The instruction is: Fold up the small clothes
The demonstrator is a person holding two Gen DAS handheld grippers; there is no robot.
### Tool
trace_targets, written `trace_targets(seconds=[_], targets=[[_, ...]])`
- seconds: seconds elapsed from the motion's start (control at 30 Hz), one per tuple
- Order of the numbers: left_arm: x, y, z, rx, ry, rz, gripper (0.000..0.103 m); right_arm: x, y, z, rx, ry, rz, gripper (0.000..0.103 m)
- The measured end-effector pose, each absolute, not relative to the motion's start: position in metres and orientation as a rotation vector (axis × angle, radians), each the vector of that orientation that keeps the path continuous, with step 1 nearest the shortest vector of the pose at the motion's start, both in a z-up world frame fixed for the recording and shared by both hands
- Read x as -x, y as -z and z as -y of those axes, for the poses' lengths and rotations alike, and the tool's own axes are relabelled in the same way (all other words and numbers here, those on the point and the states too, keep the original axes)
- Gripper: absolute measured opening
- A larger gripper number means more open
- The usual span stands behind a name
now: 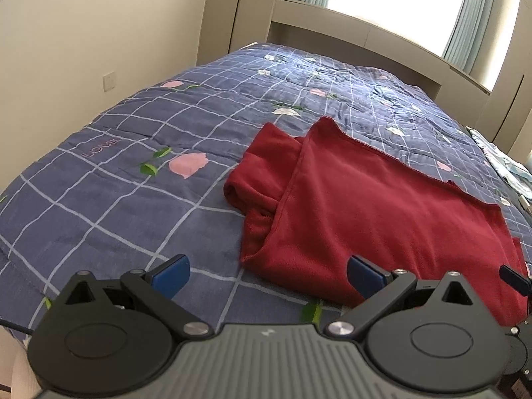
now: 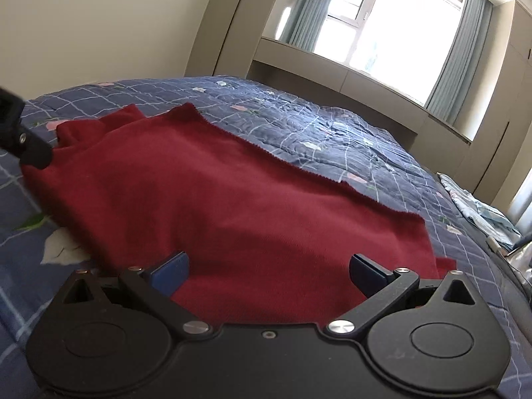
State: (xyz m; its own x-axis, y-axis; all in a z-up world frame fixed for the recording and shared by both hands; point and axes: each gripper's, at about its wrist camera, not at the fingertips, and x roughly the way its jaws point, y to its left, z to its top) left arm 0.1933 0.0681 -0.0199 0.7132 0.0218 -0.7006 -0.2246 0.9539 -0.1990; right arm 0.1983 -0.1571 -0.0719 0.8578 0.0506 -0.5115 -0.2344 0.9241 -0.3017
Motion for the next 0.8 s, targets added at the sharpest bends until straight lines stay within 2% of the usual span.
trace_targets(seconds=[0.57,0.8], targets=[[-0.181,0.035,-0.062,0.273,-0.205,-0.841,0.103,-0.202,0.078,0.163,0.298,-0.169,-0.551,0.102],[-0.163,0.041,-0.067,0.357,-0.270,-0.785,0.103,-0.201,0.079,0.166,0.279,-0.175,-0.553,0.102]])
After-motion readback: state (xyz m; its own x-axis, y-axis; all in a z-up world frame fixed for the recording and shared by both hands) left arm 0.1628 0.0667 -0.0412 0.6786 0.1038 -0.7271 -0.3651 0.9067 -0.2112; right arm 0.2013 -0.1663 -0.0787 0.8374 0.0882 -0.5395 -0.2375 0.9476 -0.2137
